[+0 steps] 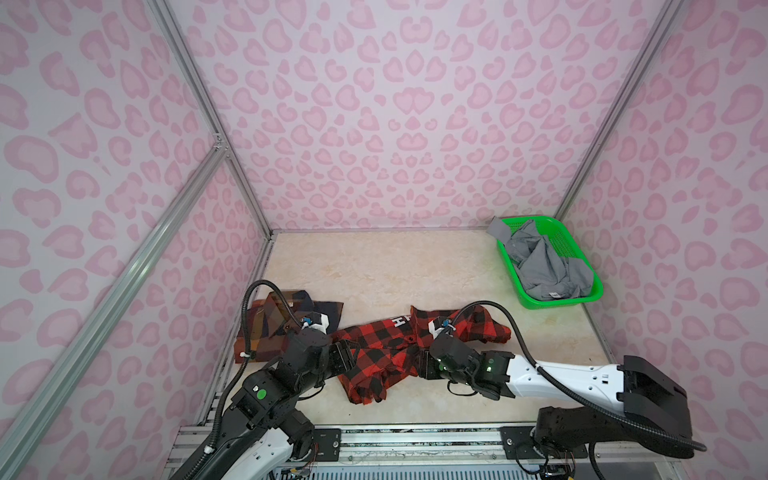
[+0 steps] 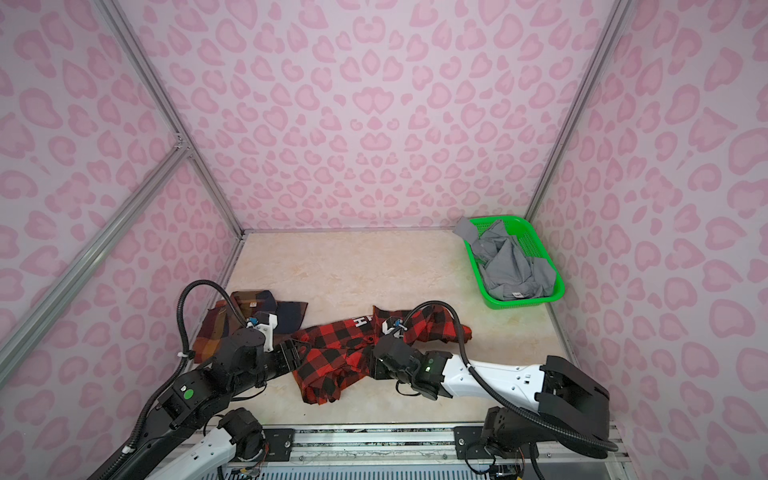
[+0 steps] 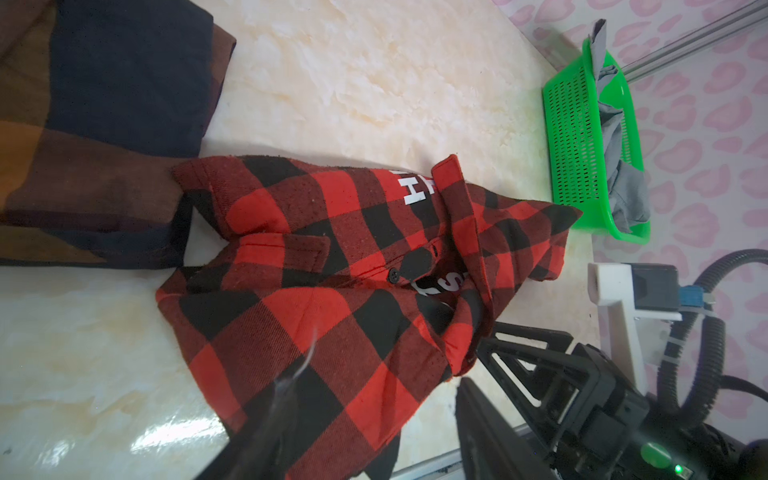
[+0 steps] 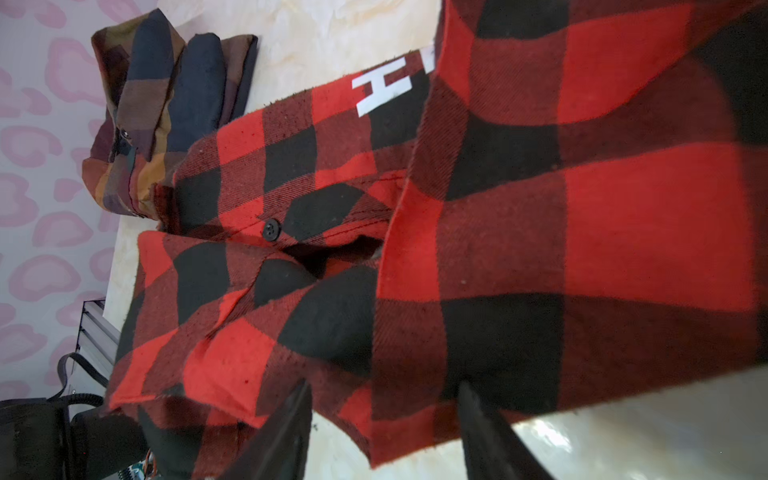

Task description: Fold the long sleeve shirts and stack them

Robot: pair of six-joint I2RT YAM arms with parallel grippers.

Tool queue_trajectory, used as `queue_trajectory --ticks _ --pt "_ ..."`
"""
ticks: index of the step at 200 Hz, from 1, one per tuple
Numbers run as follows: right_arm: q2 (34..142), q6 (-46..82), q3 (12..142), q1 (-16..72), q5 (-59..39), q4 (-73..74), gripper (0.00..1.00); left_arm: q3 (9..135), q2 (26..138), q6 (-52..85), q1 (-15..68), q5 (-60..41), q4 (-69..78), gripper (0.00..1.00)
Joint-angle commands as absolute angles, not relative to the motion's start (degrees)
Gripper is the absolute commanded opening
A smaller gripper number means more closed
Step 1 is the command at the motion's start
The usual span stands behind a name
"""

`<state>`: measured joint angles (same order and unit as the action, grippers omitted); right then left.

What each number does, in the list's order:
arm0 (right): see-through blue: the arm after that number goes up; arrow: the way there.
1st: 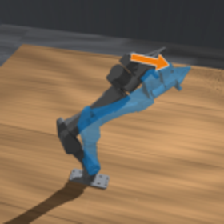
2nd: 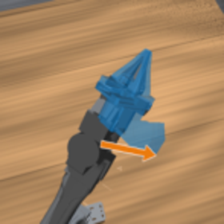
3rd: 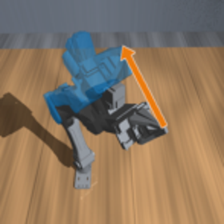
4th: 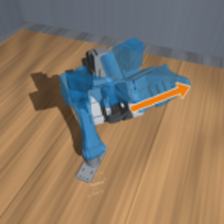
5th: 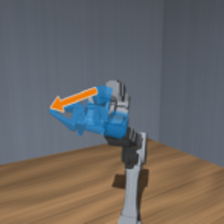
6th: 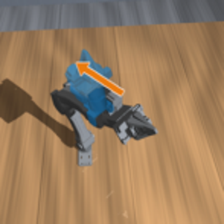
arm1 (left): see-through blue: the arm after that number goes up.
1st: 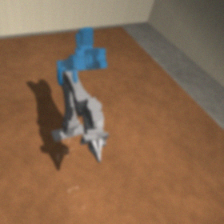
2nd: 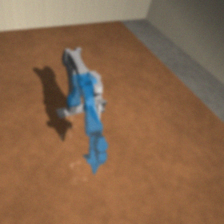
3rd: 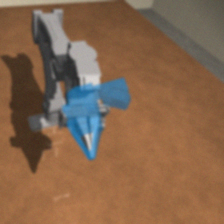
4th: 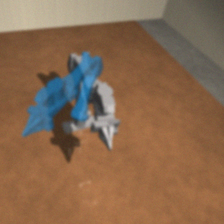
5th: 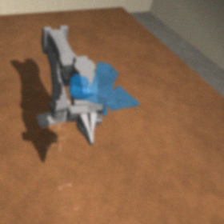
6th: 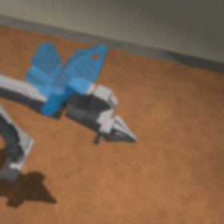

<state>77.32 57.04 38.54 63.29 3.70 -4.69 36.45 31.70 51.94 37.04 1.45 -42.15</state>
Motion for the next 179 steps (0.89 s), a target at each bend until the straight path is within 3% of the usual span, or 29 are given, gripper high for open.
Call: queue_trajectory --ticks 1,29,45,104,147,179 --pt "79.80 57.57 38.86 63.54 4.83 0.20 0.35 35.53 31.49 53.09 37.04 1.23 -42.96 0.63" --pt "79.11 56.60 40.33 62.76 5.72 -2.91 0.10 35.33 31.33 52.91 37.11 1.25 -43.48 0.63" --pt "75.35 54.26 42.08 62.26 8.10 -6.85 0.00 35.40 31.31 52.91 37.25 1.03 -43.34 0.63" --pt "60.74 41.04 58.18 55.70 15.10 -24.27 0.00 34.76 34.54 53.37 39.20 -2.86 -40.19 0.63" --pt "61.58 32.18 75.10 51.69 15.46 -35.74 0.00 35.07 34.74 52.61 43.59 -4.34 -36.13 0.64" --pt "66.72 26.15 91.14 51.39 16.79 -43.29 0.00 34.70 38.65 51.22 50.85 -6.40 -25.63 0.70"
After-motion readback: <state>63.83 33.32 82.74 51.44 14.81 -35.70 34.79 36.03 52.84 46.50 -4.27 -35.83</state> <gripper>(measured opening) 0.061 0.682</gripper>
